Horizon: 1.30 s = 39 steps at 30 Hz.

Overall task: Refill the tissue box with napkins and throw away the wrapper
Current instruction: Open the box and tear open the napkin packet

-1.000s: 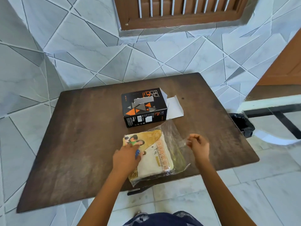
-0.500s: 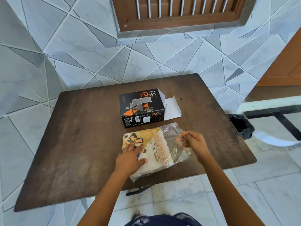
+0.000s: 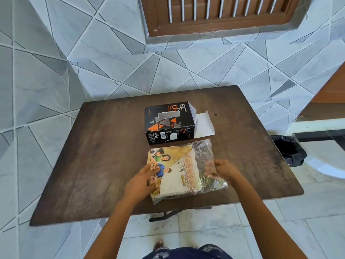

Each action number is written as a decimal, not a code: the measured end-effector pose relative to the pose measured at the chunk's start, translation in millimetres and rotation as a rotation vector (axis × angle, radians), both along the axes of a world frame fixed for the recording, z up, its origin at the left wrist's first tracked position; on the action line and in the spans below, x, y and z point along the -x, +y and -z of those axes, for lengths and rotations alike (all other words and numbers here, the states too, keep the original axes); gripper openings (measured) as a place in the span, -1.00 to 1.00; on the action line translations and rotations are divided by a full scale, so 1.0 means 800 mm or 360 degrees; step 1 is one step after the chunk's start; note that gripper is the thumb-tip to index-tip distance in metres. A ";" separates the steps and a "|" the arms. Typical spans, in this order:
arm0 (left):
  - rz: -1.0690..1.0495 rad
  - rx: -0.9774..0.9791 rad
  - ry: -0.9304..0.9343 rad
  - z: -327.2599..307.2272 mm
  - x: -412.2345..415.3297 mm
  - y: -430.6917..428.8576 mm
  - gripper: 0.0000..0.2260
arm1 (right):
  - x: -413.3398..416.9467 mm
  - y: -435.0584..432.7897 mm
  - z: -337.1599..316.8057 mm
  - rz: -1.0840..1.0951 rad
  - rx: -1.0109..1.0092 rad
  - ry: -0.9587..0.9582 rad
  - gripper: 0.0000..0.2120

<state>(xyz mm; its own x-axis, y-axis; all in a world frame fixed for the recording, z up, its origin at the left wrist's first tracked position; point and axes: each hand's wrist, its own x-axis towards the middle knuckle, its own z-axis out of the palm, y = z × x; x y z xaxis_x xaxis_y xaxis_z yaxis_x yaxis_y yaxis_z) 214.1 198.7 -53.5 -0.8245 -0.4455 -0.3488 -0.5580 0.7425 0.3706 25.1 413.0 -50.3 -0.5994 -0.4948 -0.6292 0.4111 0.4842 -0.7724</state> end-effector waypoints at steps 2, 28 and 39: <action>-0.0059 -0.0022 0.0002 0.000 -0.002 0.003 -0.44 | -0.002 -0.011 -0.006 -0.0077 0.0026 -0.0040 -0.55; -0.0251 -0.0290 0.0083 0.008 0.001 0.009 -0.43 | -0.029 -0.058 0.043 -0.0002 0.0210 -0.0374 -0.74; -0.0468 -0.0635 0.0244 0.012 -0.001 0.002 -0.50 | -0.043 -0.071 0.024 -0.0045 0.0359 -0.0332 -0.36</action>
